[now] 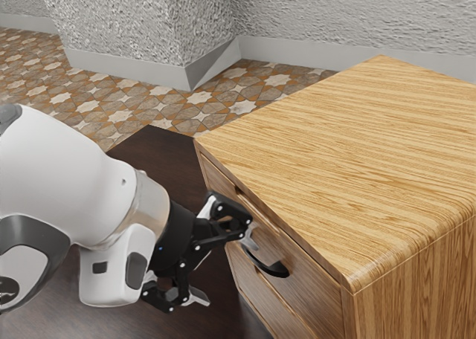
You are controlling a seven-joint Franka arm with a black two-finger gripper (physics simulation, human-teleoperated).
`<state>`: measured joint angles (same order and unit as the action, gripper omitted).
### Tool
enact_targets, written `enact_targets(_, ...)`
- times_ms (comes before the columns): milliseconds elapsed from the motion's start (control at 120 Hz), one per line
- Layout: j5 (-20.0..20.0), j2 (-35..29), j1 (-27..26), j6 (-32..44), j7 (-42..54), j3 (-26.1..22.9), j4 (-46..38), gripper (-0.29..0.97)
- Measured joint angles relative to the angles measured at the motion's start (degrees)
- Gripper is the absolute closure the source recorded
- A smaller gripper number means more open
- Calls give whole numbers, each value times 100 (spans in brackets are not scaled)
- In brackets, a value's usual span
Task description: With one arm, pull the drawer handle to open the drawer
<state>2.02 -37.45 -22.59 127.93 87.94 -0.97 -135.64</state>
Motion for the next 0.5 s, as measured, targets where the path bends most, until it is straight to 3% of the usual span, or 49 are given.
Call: enact_targets(500,-50,47,-37,70,-170,0,-183,0)
